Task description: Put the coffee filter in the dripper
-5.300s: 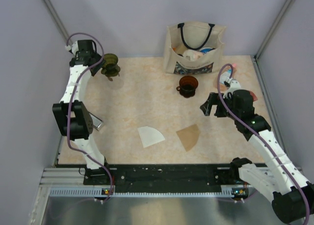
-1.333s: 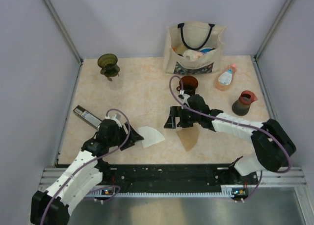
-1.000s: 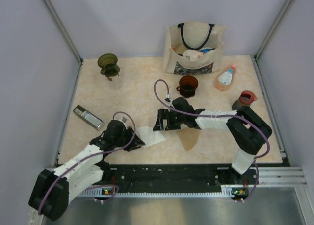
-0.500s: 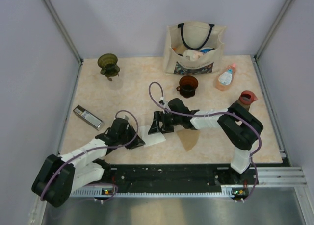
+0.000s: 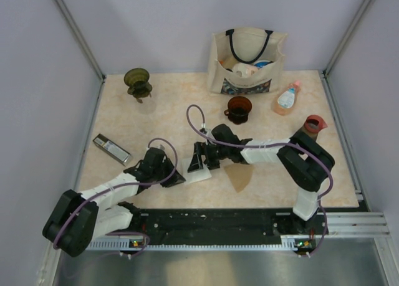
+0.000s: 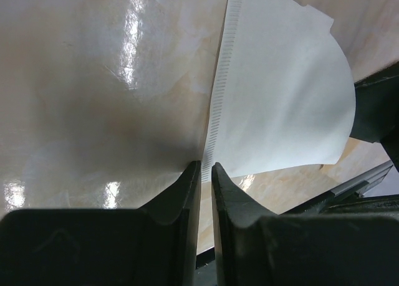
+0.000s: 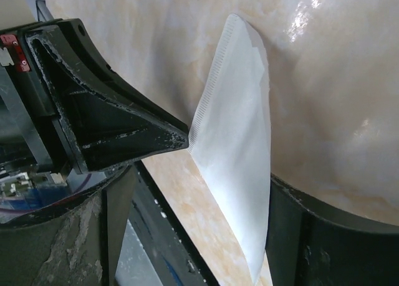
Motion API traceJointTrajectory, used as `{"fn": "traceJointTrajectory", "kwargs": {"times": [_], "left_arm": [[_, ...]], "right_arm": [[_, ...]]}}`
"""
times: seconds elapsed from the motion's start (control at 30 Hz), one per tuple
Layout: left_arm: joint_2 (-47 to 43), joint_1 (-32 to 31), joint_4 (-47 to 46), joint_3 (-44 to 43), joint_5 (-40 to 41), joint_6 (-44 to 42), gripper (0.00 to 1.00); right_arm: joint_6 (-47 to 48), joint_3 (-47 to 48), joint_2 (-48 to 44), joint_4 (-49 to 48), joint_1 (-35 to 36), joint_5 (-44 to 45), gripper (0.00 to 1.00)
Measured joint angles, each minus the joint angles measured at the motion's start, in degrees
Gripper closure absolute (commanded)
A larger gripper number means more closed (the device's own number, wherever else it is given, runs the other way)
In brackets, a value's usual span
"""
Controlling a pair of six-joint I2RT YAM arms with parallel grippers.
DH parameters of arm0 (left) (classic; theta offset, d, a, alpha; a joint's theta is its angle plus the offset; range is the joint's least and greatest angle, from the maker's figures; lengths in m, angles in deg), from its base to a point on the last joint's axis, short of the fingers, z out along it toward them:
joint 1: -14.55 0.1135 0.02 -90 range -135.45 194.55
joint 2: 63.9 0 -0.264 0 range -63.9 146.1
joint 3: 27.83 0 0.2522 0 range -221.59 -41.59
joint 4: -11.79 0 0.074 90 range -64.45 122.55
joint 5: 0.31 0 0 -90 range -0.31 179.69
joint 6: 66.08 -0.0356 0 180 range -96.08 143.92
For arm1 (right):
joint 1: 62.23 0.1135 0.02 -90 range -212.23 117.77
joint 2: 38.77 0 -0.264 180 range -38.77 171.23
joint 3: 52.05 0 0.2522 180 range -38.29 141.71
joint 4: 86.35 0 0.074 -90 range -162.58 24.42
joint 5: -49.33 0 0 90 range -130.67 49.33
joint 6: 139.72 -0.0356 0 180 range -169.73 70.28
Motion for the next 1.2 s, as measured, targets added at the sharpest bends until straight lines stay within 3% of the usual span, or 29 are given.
{"fn": "traceJointTrajectory", "kwargs": {"times": [0.2,0.27,0.37,0.6,0.67,0.77,0.87,0.97,1.07,1.2], "left_arm": [[0.79,-0.35,-1.31,0.00,0.17,0.24,0.81],[1.27,-0.44,-2.03,0.00,0.13,0.42,0.82],[1.90,-0.61,-3.17,-0.02,0.13,0.59,0.81],[2.08,-0.68,-3.74,-0.02,0.17,1.05,0.79],[1.97,-0.68,-3.72,-0.02,0.20,1.14,0.76],[0.83,-0.72,-2.84,-0.02,0.39,1.14,0.60],[-2.93,-0.72,-0.02,-0.02,0.55,0.66,0.29],[-11.06,-0.72,4.04,-0.04,0.17,0.24,0.10],[-20.79,-0.72,8.28,-0.94,-0.55,-0.11,0.01],[-31.12,-0.72,10.97,-4.09,-2.12,0.00,0.01]], "right_arm": [[1.44,0.79,0.00,1.33,1.09,0.11,0.42],[1.86,0.79,0.00,1.73,1.64,0.09,0.58],[2.84,0.85,0.00,2.23,2.36,-0.02,0.73],[5.05,1.38,-0.02,3.76,2.49,0.15,0.99],[5.99,1.60,-0.22,4.15,2.49,0.39,1.00],[9.64,1.60,-1.84,5.51,2.49,0.55,1.00],[15.69,1.42,-5.49,6.73,2.51,1.49,1.00],[23.78,-0.44,-12.41,6.34,2.64,4.28,1.00],[34.01,-5.92,-22.45,2.43,4.44,10.34,1.00],[44.92,-13.33,-32.46,-4.28,9.81,20.79,1.00]]}}
